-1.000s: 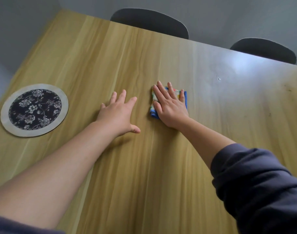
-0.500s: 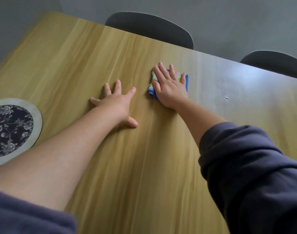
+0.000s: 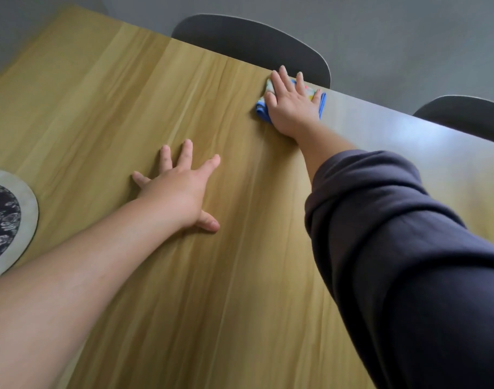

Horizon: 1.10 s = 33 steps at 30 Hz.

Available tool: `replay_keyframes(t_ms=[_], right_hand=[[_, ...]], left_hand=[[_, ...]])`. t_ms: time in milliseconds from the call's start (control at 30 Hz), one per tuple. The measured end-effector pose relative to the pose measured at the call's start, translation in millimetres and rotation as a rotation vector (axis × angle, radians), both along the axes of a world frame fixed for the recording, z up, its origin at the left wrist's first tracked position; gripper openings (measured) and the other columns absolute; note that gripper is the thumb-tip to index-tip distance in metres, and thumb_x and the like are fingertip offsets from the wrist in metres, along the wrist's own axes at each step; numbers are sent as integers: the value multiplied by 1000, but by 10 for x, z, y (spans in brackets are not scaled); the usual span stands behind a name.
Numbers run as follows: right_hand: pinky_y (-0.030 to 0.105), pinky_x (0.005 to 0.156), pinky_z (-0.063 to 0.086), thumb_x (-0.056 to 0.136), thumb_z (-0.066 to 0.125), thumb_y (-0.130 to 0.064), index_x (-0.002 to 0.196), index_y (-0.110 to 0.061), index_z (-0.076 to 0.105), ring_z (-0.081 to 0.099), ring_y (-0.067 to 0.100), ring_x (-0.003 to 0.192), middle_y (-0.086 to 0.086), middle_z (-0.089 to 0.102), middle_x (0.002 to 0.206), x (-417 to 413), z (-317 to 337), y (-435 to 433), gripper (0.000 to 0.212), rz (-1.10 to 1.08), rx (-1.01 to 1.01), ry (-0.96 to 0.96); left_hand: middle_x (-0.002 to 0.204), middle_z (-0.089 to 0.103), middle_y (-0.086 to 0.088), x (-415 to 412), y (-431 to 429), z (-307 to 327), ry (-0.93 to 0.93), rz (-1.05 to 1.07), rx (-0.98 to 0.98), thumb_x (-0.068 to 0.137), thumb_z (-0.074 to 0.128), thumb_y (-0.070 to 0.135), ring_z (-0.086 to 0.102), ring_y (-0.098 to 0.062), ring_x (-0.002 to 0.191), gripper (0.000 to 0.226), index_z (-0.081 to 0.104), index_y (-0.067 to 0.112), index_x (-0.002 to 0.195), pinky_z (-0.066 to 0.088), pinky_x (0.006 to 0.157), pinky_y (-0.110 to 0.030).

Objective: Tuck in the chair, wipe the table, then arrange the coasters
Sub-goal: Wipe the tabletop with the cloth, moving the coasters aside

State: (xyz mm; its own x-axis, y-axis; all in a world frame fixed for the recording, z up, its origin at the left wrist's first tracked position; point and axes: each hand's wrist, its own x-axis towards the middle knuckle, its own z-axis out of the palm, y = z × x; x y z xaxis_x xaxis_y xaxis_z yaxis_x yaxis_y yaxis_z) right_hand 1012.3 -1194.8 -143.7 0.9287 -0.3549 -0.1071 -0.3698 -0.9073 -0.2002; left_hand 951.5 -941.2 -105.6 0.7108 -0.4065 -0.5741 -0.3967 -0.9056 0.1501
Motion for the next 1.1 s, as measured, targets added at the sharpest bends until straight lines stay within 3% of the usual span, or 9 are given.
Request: replay_keyframes(t_ms=[233,567,767,1100], right_hand=[[61,116,-6,103,16,-42,157,-31,10,-4,22,151,-10,1,164,15,7,-247,55,24,1,0],[63,115,-3,101,16,-39,156,-30,11,-3,24,151,-10,1,164,-489,-10,-783,56,-179,-2,7],[65,113,-3,100,18,-38,154,-27,14,-4,23,151,-9,1,165,-828,-5,-410,56,-150,14,11],[55,118,-9,97,14,-49,157,-32,7,-11,17,150,-17,-4,163,-2271,-14,628,63,8,-1,33]], left_hand=[[156,-26,6,-6,25,-1,-20,5,-20,55,83,56,-19,-29,144,123,1,52,145,15,103,-73],[157,-23,6,0,20,-16,-33,19,-35,54,84,56,-19,-28,145,123,3,52,145,15,103,-73],[157,-19,6,-11,-14,33,-34,45,-32,51,87,52,-17,-28,145,122,8,51,144,15,102,-74],[158,-20,5,-68,-28,148,-10,71,-27,57,87,46,-19,-27,145,117,11,49,146,12,104,-74]])
